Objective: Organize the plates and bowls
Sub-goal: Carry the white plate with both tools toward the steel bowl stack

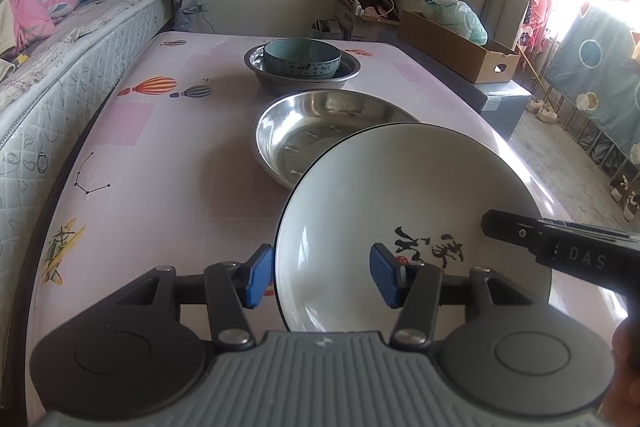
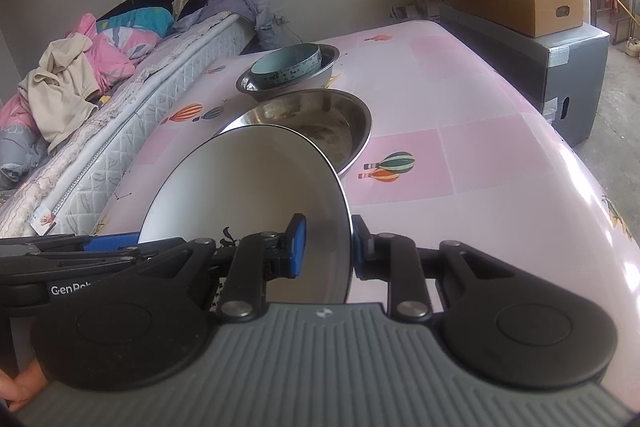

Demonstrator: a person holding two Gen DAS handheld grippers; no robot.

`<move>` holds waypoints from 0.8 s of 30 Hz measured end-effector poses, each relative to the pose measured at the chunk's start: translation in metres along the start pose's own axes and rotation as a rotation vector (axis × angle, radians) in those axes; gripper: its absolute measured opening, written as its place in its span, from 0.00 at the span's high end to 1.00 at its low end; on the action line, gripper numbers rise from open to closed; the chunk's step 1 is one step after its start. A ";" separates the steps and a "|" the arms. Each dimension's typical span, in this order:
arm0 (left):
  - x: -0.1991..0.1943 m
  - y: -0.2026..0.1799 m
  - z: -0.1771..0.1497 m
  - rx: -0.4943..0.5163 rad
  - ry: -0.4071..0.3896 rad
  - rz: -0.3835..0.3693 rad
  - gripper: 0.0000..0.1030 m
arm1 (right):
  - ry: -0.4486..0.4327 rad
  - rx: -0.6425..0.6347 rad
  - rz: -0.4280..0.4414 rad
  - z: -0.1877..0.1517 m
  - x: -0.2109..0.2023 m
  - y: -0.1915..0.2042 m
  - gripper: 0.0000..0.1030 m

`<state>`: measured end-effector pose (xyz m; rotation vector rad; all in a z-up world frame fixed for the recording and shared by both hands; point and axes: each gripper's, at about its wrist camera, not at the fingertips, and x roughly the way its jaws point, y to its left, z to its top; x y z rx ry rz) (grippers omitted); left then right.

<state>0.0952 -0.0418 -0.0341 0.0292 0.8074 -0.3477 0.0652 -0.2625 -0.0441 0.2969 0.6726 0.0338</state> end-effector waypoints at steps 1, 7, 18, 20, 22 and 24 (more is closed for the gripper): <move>0.001 0.001 0.002 0.000 0.001 -0.002 0.48 | 0.000 0.004 0.000 0.001 0.002 0.000 0.78; 0.007 0.007 0.012 0.011 0.002 -0.007 0.48 | 0.004 0.037 0.004 0.007 0.012 0.000 0.78; 0.021 0.018 0.034 0.001 0.019 -0.010 0.48 | -0.002 0.050 0.024 0.025 0.032 0.003 0.78; 0.023 0.018 0.038 -0.002 0.015 -0.007 0.48 | -0.001 0.048 0.027 0.030 0.037 0.003 0.78; 0.025 0.019 0.043 -0.004 0.010 -0.003 0.48 | -0.003 0.046 0.032 0.035 0.042 0.004 0.78; 0.026 0.018 0.049 0.000 0.005 0.000 0.48 | -0.004 0.047 0.037 0.040 0.046 0.003 0.78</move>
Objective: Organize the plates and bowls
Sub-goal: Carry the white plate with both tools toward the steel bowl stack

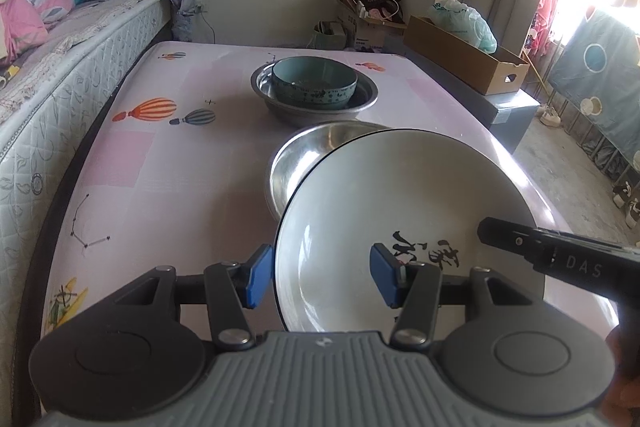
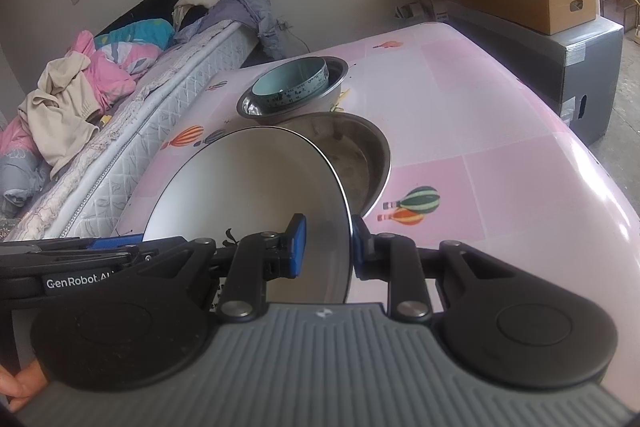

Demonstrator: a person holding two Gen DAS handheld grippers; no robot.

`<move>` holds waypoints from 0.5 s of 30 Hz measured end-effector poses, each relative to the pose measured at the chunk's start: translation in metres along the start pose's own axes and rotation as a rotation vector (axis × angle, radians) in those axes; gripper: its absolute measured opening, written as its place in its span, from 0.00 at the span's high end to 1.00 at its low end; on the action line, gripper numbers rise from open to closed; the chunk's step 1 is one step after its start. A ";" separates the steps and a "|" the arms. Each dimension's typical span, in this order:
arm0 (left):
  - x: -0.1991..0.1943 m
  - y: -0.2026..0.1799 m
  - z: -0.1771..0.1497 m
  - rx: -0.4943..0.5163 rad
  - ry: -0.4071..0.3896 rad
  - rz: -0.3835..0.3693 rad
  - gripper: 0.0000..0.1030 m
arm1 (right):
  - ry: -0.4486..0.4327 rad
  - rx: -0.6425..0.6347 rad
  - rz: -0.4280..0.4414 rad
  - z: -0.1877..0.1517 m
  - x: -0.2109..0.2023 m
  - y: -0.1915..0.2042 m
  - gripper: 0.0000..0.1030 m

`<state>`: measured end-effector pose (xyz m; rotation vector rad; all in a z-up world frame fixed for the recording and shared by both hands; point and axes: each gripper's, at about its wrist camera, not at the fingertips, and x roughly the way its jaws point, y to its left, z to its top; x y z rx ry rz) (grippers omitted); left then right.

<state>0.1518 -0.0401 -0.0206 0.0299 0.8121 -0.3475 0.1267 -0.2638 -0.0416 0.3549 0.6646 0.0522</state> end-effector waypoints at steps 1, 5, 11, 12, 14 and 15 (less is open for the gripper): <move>0.001 0.000 0.003 0.001 -0.001 0.001 0.48 | 0.000 0.002 0.001 0.003 0.002 -0.001 0.78; 0.010 -0.001 0.014 0.001 0.001 0.002 0.48 | 0.002 0.011 0.007 0.014 0.013 -0.005 0.78; 0.029 -0.002 0.032 0.000 0.014 0.007 0.48 | -0.003 0.015 0.009 0.032 0.031 -0.011 0.78; 0.032 -0.001 0.035 -0.002 0.014 0.007 0.48 | -0.004 0.013 0.009 0.036 0.035 -0.013 0.78; 0.040 0.000 0.042 -0.009 0.021 0.009 0.48 | -0.005 0.010 0.011 0.043 0.043 -0.015 0.78; 0.044 0.001 0.044 -0.013 0.024 0.010 0.48 | -0.004 0.011 0.013 0.047 0.048 -0.016 0.78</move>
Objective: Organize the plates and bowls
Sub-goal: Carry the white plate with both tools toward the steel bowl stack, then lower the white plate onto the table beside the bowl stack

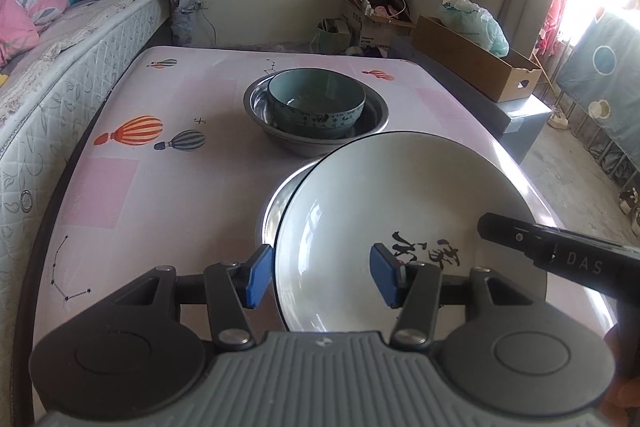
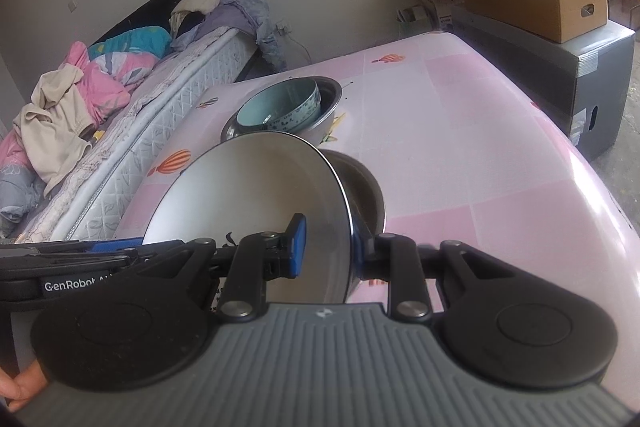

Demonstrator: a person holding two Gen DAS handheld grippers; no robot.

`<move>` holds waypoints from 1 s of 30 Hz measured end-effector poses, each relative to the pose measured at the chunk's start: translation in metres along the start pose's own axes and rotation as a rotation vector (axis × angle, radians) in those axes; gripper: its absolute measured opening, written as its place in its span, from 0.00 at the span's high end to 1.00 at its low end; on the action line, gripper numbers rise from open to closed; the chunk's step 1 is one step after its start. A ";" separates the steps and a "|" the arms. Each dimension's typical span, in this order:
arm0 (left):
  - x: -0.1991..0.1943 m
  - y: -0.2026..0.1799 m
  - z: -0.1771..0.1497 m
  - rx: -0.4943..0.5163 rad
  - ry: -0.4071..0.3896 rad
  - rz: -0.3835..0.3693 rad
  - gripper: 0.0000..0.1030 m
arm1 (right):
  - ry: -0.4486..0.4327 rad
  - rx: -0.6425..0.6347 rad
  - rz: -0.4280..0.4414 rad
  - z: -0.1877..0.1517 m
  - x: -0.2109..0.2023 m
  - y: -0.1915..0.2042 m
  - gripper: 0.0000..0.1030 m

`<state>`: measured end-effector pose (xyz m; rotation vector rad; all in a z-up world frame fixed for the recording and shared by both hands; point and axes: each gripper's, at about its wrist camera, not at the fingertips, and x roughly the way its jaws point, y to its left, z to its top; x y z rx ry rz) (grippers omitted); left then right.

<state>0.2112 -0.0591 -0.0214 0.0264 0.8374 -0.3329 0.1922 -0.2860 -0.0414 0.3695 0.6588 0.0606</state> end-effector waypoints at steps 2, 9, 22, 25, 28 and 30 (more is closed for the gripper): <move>0.007 0.001 0.005 -0.006 0.005 0.004 0.48 | 0.004 0.002 0.004 0.006 0.009 -0.003 0.78; 0.031 0.008 0.017 -0.031 0.049 0.007 0.48 | 0.039 0.010 0.019 0.019 0.041 -0.011 0.77; 0.044 0.011 0.021 -0.007 0.064 0.016 0.48 | 0.103 -0.002 0.007 0.015 0.074 -0.014 0.76; 0.043 0.012 0.019 0.004 0.053 0.010 0.48 | 0.111 -0.011 0.008 0.015 0.078 -0.010 0.74; 0.037 0.005 0.019 0.036 0.024 -0.004 0.47 | 0.102 -0.024 -0.001 0.015 0.078 -0.008 0.72; 0.035 -0.001 0.019 0.076 0.001 0.018 0.46 | 0.098 -0.016 0.004 0.016 0.077 -0.010 0.72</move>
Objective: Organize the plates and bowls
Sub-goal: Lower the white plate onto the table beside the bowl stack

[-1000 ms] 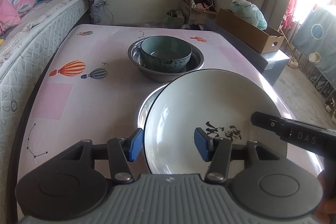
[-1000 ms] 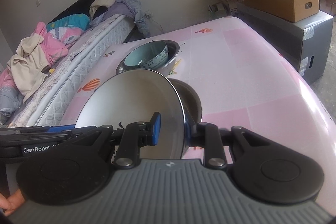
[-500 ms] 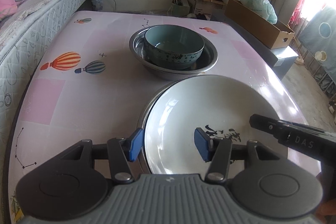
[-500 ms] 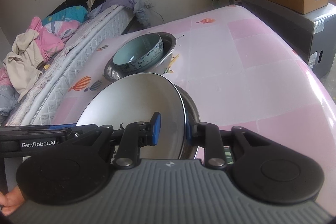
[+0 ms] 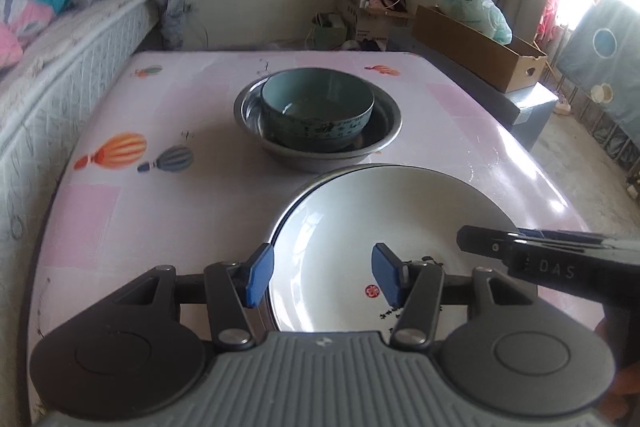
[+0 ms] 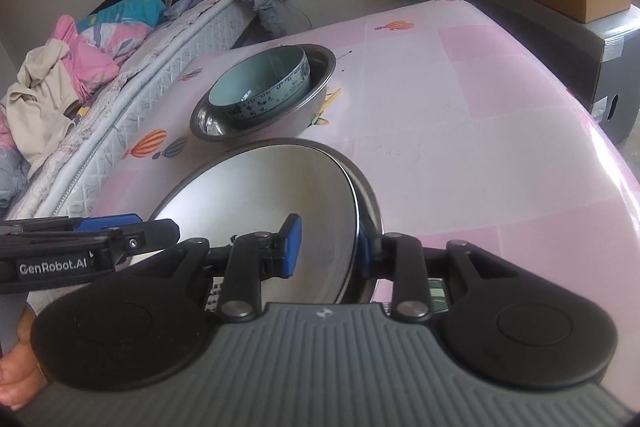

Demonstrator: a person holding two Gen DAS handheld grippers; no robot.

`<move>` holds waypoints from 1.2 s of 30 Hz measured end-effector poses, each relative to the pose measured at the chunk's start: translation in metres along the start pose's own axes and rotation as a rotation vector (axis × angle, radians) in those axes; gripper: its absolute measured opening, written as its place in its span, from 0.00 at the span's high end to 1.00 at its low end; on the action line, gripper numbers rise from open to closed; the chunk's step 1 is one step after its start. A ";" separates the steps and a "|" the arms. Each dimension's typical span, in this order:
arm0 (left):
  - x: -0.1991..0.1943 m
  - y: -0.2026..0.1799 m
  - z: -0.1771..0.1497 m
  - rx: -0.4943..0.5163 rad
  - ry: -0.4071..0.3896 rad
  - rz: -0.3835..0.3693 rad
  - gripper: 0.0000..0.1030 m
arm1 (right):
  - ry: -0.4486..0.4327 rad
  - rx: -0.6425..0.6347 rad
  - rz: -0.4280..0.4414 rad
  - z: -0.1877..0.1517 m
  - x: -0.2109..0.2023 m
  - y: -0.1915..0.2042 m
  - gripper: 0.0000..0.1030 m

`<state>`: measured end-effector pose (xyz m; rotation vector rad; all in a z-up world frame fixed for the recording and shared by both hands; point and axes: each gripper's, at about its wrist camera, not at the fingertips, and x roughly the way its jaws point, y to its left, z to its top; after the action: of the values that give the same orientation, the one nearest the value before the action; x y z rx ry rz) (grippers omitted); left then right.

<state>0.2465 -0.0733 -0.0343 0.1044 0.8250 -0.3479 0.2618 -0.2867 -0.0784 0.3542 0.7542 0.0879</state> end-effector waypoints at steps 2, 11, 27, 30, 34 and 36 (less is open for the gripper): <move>-0.002 -0.002 0.000 0.021 -0.016 0.009 0.46 | -0.001 0.001 0.002 0.001 0.000 -0.001 0.72; -0.004 0.003 -0.009 0.062 -0.027 0.081 0.45 | 0.003 -0.015 -0.004 0.004 -0.001 0.001 0.67; 0.014 0.018 -0.033 0.029 0.058 0.109 0.43 | 0.084 0.004 0.063 0.021 -0.008 -0.002 0.48; 0.013 0.017 -0.033 0.036 0.053 0.113 0.43 | 0.135 -0.010 0.091 0.029 -0.007 -0.003 0.38; 0.013 0.014 -0.034 0.048 0.051 0.122 0.43 | 0.181 -0.094 0.099 0.045 -0.013 0.000 0.21; 0.013 0.014 -0.034 0.037 0.055 0.116 0.43 | 0.170 -0.151 0.069 0.055 -0.022 0.001 0.20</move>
<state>0.2355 -0.0556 -0.0671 0.1963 0.8630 -0.2524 0.2837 -0.3055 -0.0268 0.2304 0.8974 0.2412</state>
